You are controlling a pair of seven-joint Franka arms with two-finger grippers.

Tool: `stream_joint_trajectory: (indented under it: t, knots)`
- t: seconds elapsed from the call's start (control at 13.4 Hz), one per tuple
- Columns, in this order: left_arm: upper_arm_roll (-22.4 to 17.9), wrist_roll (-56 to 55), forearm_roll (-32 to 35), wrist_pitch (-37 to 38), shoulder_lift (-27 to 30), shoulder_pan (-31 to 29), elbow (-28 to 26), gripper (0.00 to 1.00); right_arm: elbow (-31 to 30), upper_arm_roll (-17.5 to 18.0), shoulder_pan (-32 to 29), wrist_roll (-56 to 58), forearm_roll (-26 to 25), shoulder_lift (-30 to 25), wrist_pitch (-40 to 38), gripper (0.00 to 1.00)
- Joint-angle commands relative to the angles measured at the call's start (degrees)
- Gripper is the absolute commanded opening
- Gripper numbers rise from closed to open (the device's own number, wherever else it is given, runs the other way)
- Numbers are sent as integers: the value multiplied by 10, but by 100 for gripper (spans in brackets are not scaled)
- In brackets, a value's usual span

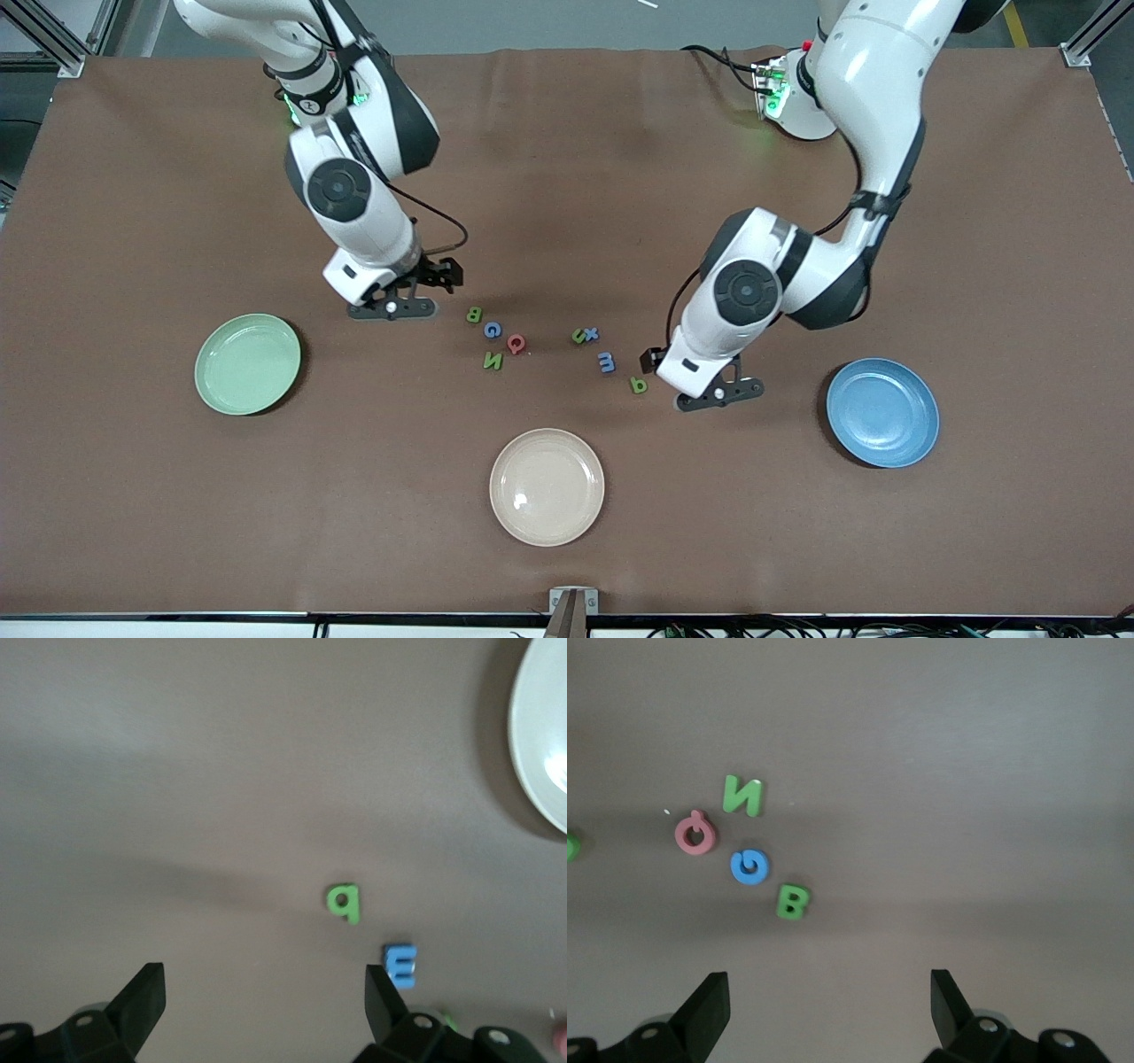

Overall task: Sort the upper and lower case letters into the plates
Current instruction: 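Reach both grippers down toward the scattered foam letters, then grasp the green q with the left gripper while the right gripper grasps the B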

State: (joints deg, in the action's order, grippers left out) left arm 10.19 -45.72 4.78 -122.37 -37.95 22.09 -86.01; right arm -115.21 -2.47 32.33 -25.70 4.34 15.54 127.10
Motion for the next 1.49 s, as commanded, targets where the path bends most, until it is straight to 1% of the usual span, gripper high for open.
stream_joint_trajectory:
  t: [0.0, 0.07, 0.15, 0.37, 0.52, 0.74, 0.97, 1.04, 1.12, 1.19, 1.27, 1.34, 1.41]
  knots:
    - [-8, -68, 29, 0, -63, 30, 67, 88, 2, -5, 11, -8, 22, 50, 57, 100]
    - [-9, -88, 30, -7, -83, 33, 77, 80, 2, -5, 15, -10, 23, 65, 74, 100]
    - [-9, -94, 30, -21, -94, 38, 80, 76, 2, -5, 15, -14, 23, 73, 81, 100]
    - [-27, -104, 30, -48, -121, 57, 85, 75, 2, -5, 28, -33, 23, 98, 98, 100]
    - [-59, -132, 28, -51, -133, 87, 88, 74, 2, -5, 40, -50, 22, 110, 109, 99]
    - [-62, -133, 27, -61, -141, 88, 88, 70, 0, -5, 57, -71, 23, 123, 111, 96]
    - [-62, -131, 28, -64, -144, 88, 87, 57, -7, -6, 53, -71, 23, 133, 121, 94]
    - [-62, -131, 27, -64, -144, 88, 87, 55, -7, -6, 49, -70, 22, 138, 127, 94]
    - [-62, -133, 27, -64, -144, 88, 87, 51, -7, -6, 48, -71, 22, 143, 138, 94]
    - [-62, -133, 26, -64, -143, 88, 87, 42, -7, -5, 47, -71, 22, 152, 152, 93]
    - [-62, -133, 27, -64, -141, 88, 86, 24, -6, -6, 47, -71, 22, 159, 164, 93]
    - [-62, -133, 29, -63, -138, 88, 85, 9, -6, -5, 47, -71, 22, 162, 171, 93]
    - [-62, -131, 29, -62, -134, 87, 85, 2, -6, -6, 48, -71, 23, 162, 171, 92]
